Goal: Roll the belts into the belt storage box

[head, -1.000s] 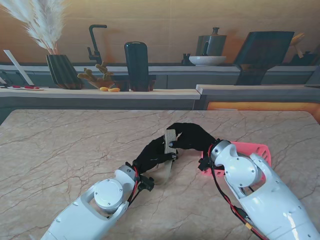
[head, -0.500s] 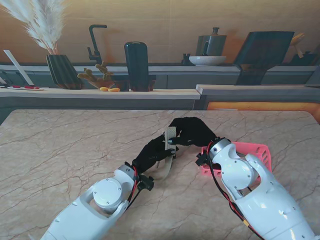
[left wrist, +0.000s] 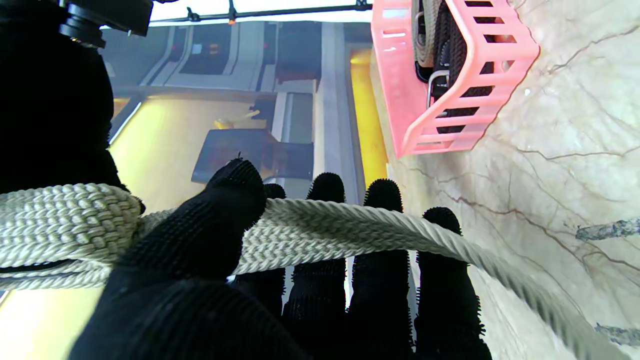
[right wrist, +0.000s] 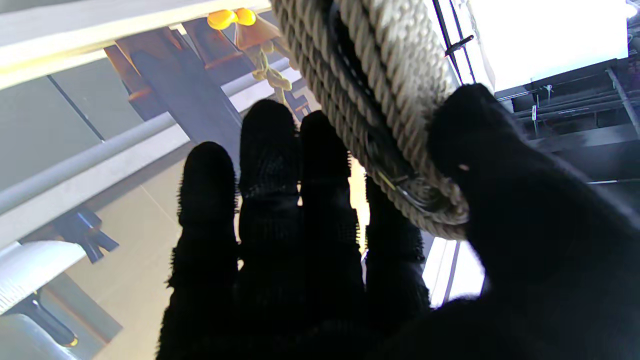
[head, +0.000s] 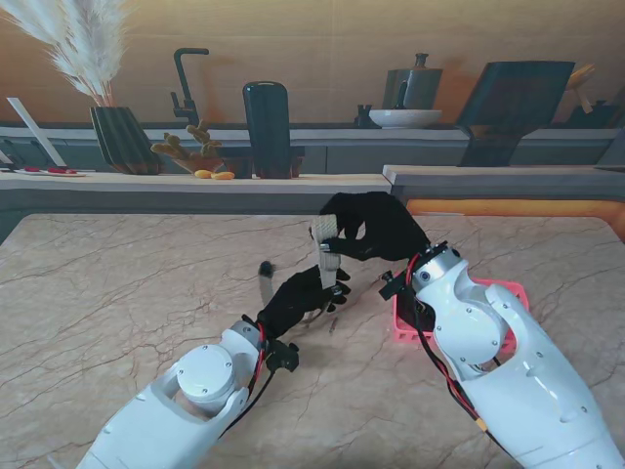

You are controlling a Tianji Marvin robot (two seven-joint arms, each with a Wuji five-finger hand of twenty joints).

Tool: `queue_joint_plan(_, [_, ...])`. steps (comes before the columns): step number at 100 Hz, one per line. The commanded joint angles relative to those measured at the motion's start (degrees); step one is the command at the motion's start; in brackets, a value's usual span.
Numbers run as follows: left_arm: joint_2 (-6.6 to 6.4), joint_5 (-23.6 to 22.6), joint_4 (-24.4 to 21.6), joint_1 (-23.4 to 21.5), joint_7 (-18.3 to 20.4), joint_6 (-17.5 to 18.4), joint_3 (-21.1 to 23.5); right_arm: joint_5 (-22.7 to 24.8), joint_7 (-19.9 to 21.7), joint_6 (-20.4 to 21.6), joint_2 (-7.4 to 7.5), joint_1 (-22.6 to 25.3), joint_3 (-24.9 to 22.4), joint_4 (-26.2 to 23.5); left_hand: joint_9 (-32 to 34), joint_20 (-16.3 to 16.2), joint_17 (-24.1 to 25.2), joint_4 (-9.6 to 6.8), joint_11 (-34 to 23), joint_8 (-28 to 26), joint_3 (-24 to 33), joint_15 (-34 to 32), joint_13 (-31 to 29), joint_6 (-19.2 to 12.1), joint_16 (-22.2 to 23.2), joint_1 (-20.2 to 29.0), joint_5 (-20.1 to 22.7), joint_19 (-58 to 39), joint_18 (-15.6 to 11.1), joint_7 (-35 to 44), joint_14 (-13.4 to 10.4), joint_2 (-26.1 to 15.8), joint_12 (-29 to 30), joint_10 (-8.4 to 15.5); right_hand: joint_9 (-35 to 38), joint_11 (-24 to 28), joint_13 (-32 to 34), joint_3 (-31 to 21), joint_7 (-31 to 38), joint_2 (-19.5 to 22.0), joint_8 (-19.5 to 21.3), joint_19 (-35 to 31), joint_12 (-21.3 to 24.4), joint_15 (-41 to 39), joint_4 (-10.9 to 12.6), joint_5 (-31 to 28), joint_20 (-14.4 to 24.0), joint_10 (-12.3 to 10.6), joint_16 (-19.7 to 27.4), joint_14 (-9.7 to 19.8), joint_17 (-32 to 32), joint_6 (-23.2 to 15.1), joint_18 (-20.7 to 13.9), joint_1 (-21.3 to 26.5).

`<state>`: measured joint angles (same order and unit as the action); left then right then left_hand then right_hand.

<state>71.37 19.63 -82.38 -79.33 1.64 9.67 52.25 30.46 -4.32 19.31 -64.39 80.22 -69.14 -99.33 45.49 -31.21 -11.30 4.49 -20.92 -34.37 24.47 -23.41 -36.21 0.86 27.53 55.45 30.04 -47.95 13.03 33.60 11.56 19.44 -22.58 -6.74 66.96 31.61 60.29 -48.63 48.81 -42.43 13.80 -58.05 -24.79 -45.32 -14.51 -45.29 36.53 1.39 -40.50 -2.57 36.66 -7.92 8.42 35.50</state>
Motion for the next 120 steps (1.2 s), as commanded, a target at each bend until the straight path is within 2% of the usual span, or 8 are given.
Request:
queue_joint_plan(1, [0.08,0.2,-0.2,-0.5,0.3,0.0,-0.1,0.4,-0.4,0.5,-0.32,-0.7,-0.5,-1.8,2.9,0.8,-0.6,0.91,0.4,-0.2,-3.2,-0.6,-1.9,-2.9,-0.5,5.8,1.8,0.0,0.2,2.6,-1.6,-3.3,-1.2,1.1,1.8,1.3,1.2,-7.6,12.8,3.9,2.2,-1.7,-0.6,-1.1,0.4,-4.2,-0.4,-2.0,-0.6,2.1,0.4,-12.4,-1.8,4.6])
queue_joint_plan(16, [0.1,2.1,-0.7,-0.9,0.9,-0.3,0.3,2.4,-1.2,0.9,-0.27,-1.0,-1.4,-1.9,6.5,0.6,-1.1,-0.49,-0.5,0.2,-15.7,-2.7,-4.3,-3.0,0.3,14.6,3.6,-1.1,0.5,5.4,-1.1,-8.8,-4.6,0.6,1.6,1.5,1.2,-7.6,13.0,4.2,2.1,-1.7,-0.5,-1.1,0.3,-3.8,-0.6,-2.1,-0.6,2.5,0.5,-12.7,-2.2,4.3])
queue_joint_plan(52, [-0.14,5.1,-1.6,-1.5,2.8,-0.7,1.1,7.6,-8.3,1.0,-0.96,-0.9,1.0,4.5,13.5,-0.3,-4.4,-1.21,-5.3,0.6,-16.0,-11.5,-11.0,0.7,2.1,16.1,7.4,-7.6,0.8,11.3,1.2,-7.4,-1.4,-1.7,1.2,1.9,1.1,-7.5,13.4,4.8,1.9,-1.7,-0.1,-1.2,0.2,-3.1,-1.0,-2.2,-0.6,2.6,0.3,-12.8,-2.1,4.0])
queue_joint_plan(68, [-0.26,6.1,-1.7,-1.8,3.7,-0.3,1.1,8.2,-11.3,-0.3,-1.52,-2.0,3.6,8.6,14.0,0.3,-4.1,0.47,-6.3,0.7,-5.1,-14.0,-11.0,0.0,2.8,9.9,7.6,-8.6,1.0,13.2,1.9,-3.6,-4.3,-1.6,0.8,2.4,0.9,-7.2,13.6,5.3,1.7,-1.8,0.2,-1.5,0.2,-2.7,-1.2,-2.1,-0.5,2.5,0.3,-12.7,-1.9,4.1])
queue_joint_plan(97, [-0.05,7.1,-2.3,-2.3,3.1,-1.0,1.6,6.3,-10.0,-0.6,-1.57,-2.9,6.7,13.6,13.1,0.2,-3.8,0.61,-5.4,1.7,-4.0,-13.2,-10.1,-0.8,2.7,8.5,7.2,-8.6,1.1,12.1,1.8,-3.1,-4.0,-1.3,0.6,3.2,0.6,-7.1,14.0,5.2,1.3,-1.8,0.8,-1.8,0.3,-2.7,-1.7,-2.3,-0.3,2.6,-0.4,-12.8,-1.6,3.9])
queue_joint_plan(102, [0.08,7.1,-2.5,-2.5,2.4,-1.4,1.7,6.2,-9.5,-0.3,-1.46,-2.6,6.9,14.0,12.1,0.0,-3.4,1.08,-5.0,1.8,-1.7,-12.9,-9.4,-0.3,2.8,5.8,6.8,-8.5,1.0,11.4,2.0,-2.5,-3.4,-1.6,0.6,3.3,0.7,-7.1,14.0,5.2,1.2,-1.8,1.0,-1.8,0.2,-2.7,-1.7,-2.3,-0.2,2.7,-0.5,-12.9,-1.5,3.8])
queue_joint_plan(112, [0.33,7.7,-2.9,-2.8,1.5,-2.3,2.1,6.3,-9.2,0.3,-1.28,-1.7,6.9,14.2,9.4,0.0,-2.6,-0.39,-4.1,2.3,-1.2,-11.8,-7.5,0.3,2.6,1.1,5.1,-8.0,1.0,8.7,2.2,-1.7,-1.2,-1.9,0.7,3.3,0.8,-7.2,14.0,5.1,1.1,-1.8,1.2,-1.7,0.2,-2.7,-1.9,-2.4,-0.1,2.6,-0.7,-12.9,-1.5,3.7])
queue_joint_plan(120, [0.46,8.7,-2.8,-2.8,1.5,-2.3,2.3,6.5,-8.9,0.9,-1.12,-0.9,6.7,13.9,5.3,-0.2,-1.8,-0.5,-2.0,1.5,-1.7,-9.5,-5.3,2.0,2.3,-8.3,3.0,-6.7,1.8,2.2,1.8,-1.5,0.4,-1.8,0.5,3.3,0.6,-7.1,13.9,5.2,1.0,-1.7,1.3,-1.7,0.2,-2.6,-2.0,-2.4,0.0,2.6,-0.9,-13.0,-1.3,3.7])
